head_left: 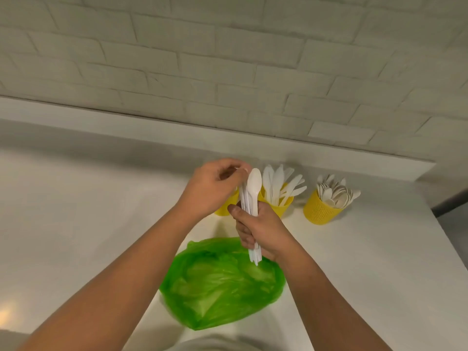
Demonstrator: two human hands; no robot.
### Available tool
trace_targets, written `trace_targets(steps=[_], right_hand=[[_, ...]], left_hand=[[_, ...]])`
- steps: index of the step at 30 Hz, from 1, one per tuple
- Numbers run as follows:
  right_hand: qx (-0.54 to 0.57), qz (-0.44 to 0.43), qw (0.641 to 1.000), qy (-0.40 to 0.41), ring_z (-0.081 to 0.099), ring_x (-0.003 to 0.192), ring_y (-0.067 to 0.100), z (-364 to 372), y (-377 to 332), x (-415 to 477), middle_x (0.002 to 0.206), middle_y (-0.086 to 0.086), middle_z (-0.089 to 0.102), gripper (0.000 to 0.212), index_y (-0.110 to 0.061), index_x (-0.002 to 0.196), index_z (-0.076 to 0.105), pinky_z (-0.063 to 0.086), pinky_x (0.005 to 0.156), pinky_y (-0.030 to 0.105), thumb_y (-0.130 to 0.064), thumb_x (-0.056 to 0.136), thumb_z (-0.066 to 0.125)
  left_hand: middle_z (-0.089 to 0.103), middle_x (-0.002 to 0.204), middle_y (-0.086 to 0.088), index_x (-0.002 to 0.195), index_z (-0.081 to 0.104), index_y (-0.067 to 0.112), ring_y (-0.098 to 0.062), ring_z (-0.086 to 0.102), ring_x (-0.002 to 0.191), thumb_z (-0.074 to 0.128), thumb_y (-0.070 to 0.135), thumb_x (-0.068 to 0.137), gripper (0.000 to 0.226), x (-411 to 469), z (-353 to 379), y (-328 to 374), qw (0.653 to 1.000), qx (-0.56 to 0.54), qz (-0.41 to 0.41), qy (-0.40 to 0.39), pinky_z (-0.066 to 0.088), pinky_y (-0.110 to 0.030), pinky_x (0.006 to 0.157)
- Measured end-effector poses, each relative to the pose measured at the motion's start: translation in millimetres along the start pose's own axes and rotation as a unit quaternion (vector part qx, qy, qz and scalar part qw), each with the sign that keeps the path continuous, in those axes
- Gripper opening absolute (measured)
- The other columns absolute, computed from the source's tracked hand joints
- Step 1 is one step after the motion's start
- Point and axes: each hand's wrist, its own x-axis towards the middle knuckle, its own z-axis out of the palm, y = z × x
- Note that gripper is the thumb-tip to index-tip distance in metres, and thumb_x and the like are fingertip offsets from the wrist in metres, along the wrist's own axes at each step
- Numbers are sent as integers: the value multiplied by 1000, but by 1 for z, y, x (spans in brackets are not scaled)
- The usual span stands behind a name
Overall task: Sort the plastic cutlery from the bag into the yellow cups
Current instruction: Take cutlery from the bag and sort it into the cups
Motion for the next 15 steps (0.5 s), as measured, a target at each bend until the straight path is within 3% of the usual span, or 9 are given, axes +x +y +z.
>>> trace_targets(steps=[3,6,9,12,15], right_hand=[[45,14,997,-53,31,35,11,-6,3,-1,51,2,31,25,-15,80,51,28,38,20,-19,99,66],[102,32,985,-134,33,33,8,-14,3,-3,49,-1,32,24,-16,79,51,23,36,18,-21,99,63],[101,50,972,-205,34,34,7,-22,1,-4,49,-1,31,26,-15,79,49,23,36,18,-22,100,62],[71,59,970,-225,34,35,7,-28,2,-5,51,0,30,30,-15,79,47,26,36,18,-27,96,68],[36,63,977,-198,33,35,8,-32,8,-6,51,1,30,34,-16,77,47,27,37,19,-30,96,71]], left_hand=[[80,96,-3,99,81,19,-11,71,84,58,19,103,24,3,-10,1,997,-55,-29,-36,57,-47,96],[77,108,-14,113,76,13,-22,68,93,61,8,100,20,6,-22,0,986,-112,-51,-115,56,-42,96],[72,104,-9,121,71,9,-17,68,94,62,3,98,25,8,-27,0,962,-195,-100,-163,57,-34,89],[72,94,-3,118,72,13,-15,67,85,61,5,99,23,12,-28,4,934,-299,-150,-128,57,-30,80],[66,90,-2,119,68,16,-16,65,77,55,8,103,22,18,-27,8,924,-359,-129,-28,58,-29,71]])
